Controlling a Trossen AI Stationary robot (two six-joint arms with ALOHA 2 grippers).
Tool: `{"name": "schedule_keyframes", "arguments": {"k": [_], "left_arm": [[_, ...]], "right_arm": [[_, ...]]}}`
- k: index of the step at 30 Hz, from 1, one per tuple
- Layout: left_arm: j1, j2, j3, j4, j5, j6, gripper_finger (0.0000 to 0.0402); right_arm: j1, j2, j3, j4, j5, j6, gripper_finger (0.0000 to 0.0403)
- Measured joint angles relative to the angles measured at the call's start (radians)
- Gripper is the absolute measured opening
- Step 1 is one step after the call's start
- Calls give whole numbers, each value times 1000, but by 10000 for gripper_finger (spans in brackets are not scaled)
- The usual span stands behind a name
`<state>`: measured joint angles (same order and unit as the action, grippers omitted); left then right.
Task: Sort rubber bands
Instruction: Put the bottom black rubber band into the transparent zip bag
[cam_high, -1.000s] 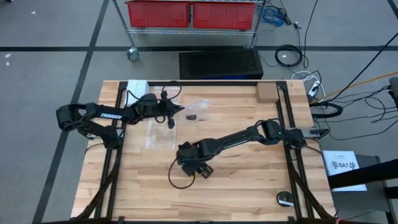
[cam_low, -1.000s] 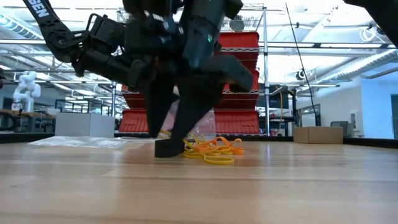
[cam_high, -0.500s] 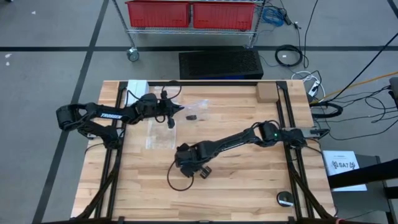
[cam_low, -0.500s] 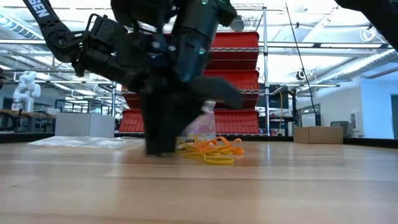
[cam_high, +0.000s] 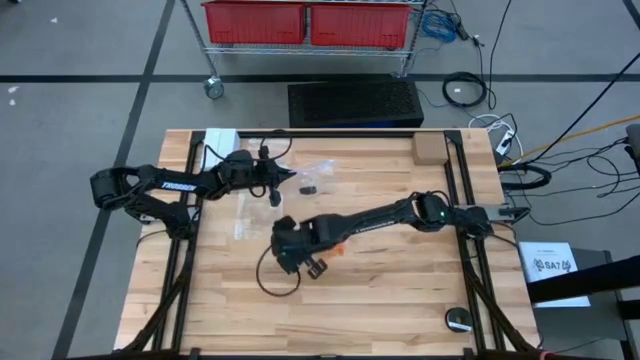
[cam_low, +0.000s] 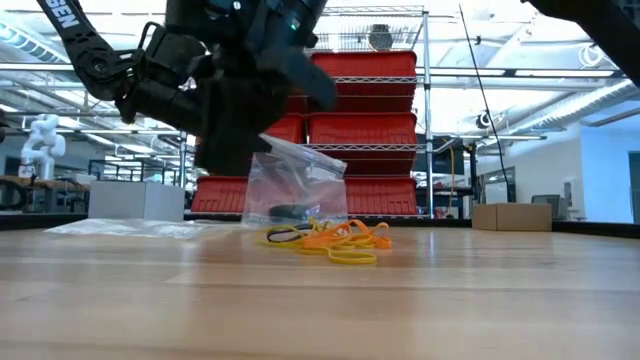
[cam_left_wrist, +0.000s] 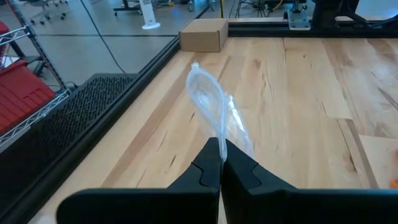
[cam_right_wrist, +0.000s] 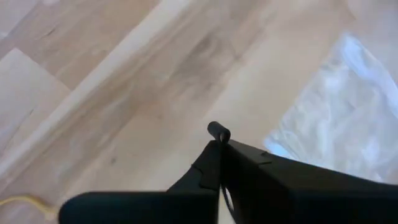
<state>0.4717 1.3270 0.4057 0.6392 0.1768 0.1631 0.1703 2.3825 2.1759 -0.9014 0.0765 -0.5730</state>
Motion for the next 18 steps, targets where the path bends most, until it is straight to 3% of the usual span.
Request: {"name": "schedule_keyframes", "arguments": {"k": [5, 18], "left_arm": [[-1, 0, 0, 0, 4, 0, 2], [-1, 0, 0, 6, 42, -9, 2]], "right_arm": [[-45, -29, 60, -74, -4, 23, 1], [-107, -270, 64, -43, 0, 113, 0]]}}
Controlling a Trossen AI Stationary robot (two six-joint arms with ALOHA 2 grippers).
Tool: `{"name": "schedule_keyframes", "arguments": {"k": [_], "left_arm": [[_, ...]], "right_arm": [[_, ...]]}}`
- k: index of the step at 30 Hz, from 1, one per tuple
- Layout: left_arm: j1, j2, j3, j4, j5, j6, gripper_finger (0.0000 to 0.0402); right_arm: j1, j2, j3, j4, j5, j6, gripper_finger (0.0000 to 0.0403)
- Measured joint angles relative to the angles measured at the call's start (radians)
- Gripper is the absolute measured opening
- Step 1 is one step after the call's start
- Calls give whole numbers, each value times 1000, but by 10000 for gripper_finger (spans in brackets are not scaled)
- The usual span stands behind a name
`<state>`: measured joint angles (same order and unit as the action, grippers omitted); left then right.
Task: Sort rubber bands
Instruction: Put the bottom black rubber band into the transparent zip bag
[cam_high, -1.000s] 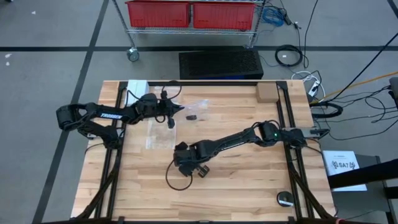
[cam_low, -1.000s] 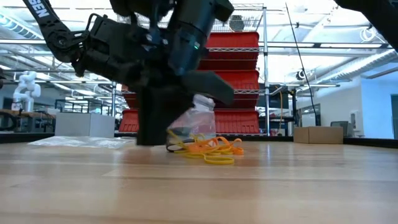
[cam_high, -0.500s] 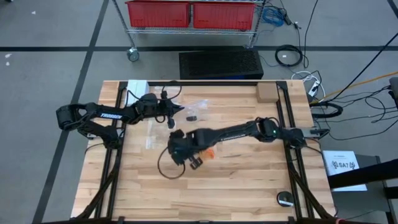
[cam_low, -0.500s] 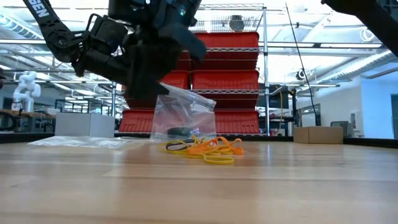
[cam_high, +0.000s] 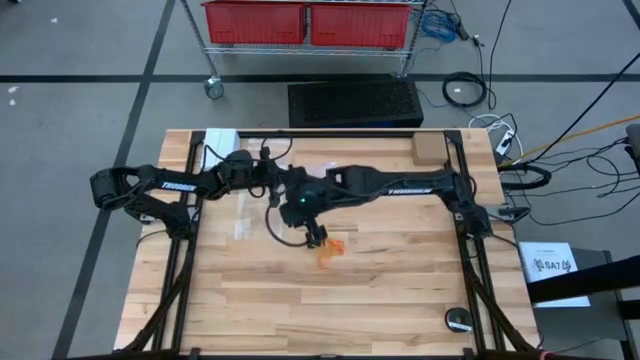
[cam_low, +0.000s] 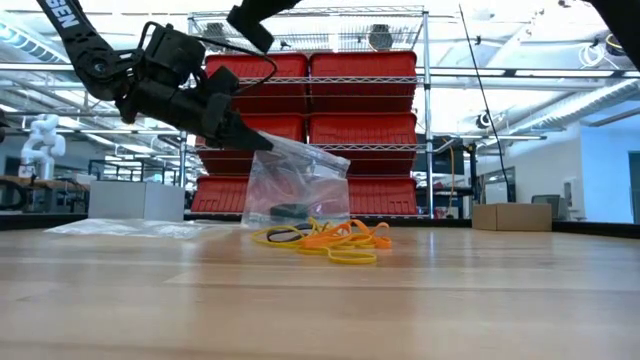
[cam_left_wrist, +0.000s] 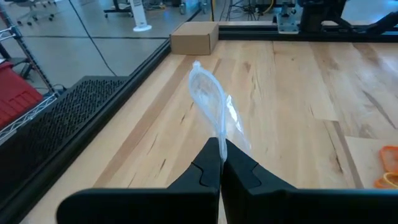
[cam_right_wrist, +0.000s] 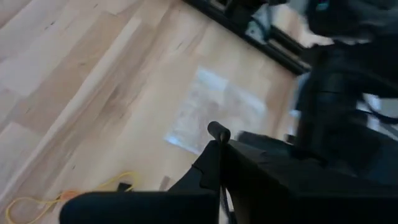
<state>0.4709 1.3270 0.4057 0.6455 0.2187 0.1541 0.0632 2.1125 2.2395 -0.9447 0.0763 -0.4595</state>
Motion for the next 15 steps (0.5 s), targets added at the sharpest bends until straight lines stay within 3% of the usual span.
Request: {"name": "schedule_keyframes", "arguments": {"k": [7, 15], "left_arm": [[0, 0, 0, 3, 17, -2, 2], [-2, 0, 0, 15, 25, -10, 2]], "right_arm": [[-16, -77, -97, 30, 6, 25, 0], [-39, -319, -550, 434, 5, 59, 0]]}}
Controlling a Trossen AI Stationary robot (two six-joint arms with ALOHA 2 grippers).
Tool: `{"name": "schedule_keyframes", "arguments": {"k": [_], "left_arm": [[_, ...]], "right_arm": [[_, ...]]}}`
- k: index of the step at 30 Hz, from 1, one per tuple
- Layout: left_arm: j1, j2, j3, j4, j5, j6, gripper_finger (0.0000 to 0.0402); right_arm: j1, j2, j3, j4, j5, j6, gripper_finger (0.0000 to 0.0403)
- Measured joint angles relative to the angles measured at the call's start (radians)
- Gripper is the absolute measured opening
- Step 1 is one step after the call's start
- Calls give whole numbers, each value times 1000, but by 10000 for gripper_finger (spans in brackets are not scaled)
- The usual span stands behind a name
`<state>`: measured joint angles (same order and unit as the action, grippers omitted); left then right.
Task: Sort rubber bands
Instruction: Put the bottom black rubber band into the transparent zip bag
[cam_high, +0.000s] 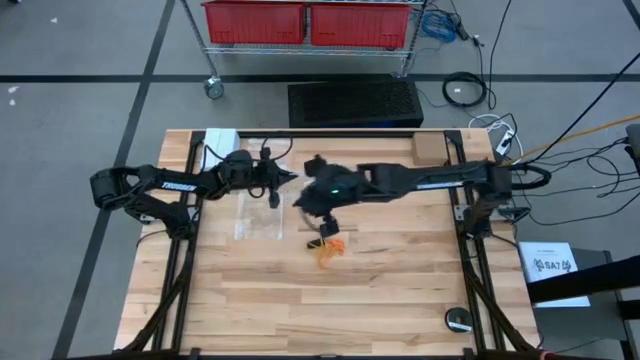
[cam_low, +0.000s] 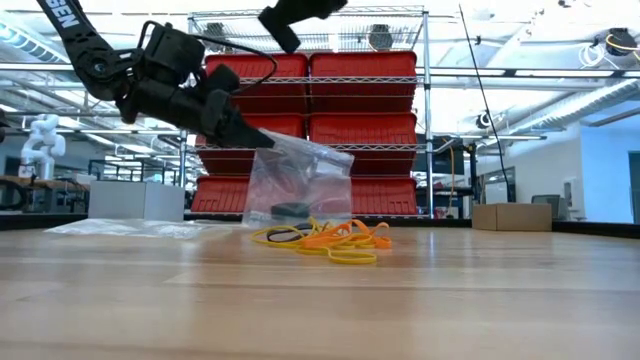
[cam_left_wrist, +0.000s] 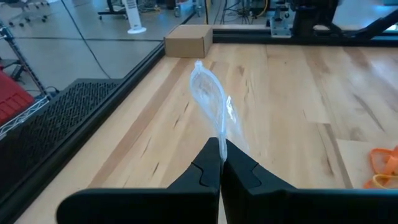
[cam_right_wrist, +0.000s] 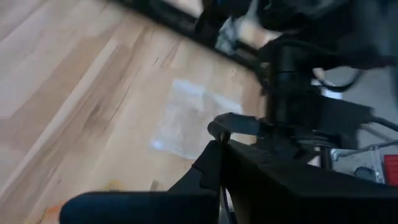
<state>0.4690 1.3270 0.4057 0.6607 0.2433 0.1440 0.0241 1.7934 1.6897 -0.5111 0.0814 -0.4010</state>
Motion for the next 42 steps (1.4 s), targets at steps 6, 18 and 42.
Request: {"name": "schedule_keyframes", "arguments": {"k": [6, 18, 42], "left_arm": [[-21, 0, 0, 21, 55, 16, 2], [-90, 1, 1, 68, 74, 73, 2], [-90, 1, 1, 86, 71, 53, 2]], "right_arm": [[-26, -192, -384, 454, 56, 58, 0], [-109, -259, -778, 1024, 43, 195, 0], [-136, -113, -808, 1143, 54, 284, 0]]}}
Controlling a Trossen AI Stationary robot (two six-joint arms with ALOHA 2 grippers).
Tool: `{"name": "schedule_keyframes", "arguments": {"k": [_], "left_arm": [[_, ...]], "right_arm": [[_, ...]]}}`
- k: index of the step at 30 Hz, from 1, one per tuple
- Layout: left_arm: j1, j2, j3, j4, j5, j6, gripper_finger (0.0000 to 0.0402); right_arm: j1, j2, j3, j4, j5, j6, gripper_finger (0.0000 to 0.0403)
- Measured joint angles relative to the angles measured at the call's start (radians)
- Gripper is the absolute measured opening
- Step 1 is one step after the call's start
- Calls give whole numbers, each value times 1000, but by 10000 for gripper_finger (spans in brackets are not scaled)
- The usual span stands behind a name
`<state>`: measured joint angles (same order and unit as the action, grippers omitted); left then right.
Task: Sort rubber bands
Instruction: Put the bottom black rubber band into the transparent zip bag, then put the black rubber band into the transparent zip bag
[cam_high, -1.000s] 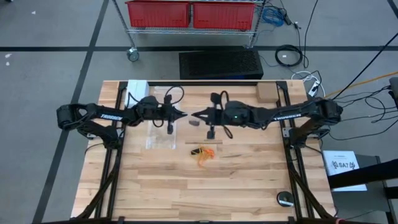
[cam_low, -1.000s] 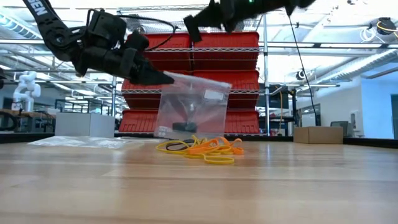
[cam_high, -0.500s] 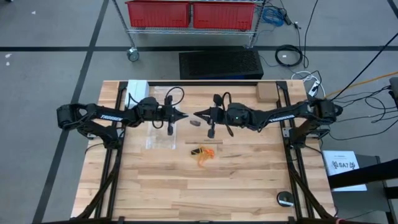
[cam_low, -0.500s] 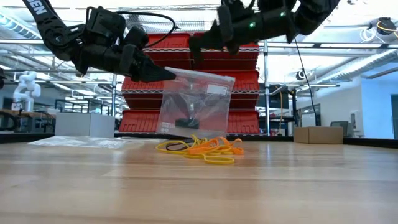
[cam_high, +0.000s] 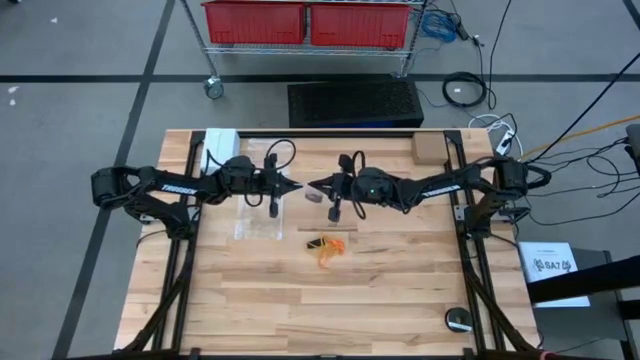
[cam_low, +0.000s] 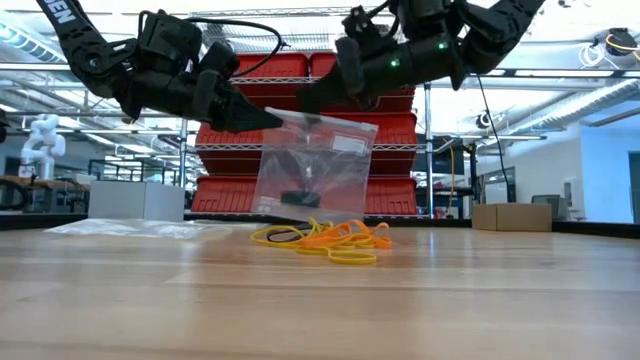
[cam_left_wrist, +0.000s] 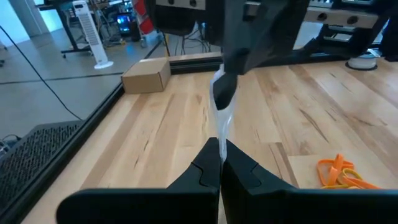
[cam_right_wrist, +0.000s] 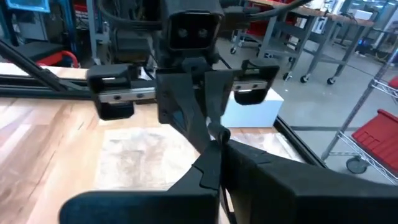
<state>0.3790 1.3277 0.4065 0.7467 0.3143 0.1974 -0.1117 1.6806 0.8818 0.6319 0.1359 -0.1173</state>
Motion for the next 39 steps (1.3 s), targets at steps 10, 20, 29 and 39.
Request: {"name": "schedule_keyframes", "arguments": {"k": [10, 20, 29, 39], "left_arm": [[0, 0, 0, 0, -1, -1, 2], [0, 0, 0, 0, -1, -1, 2], [0, -1, 0, -7, -1, -1, 2], [0, -1, 0, -13, 0, 0, 2]], "right_arm": [[-22, 0, 0, -192, 24, 77, 0], [-40, 0, 32, -263, 26, 143, 77], [-40, 0, 242, -594, 22, 121, 170], [-45, 0, 504, -1068, 23, 54, 172]]}}
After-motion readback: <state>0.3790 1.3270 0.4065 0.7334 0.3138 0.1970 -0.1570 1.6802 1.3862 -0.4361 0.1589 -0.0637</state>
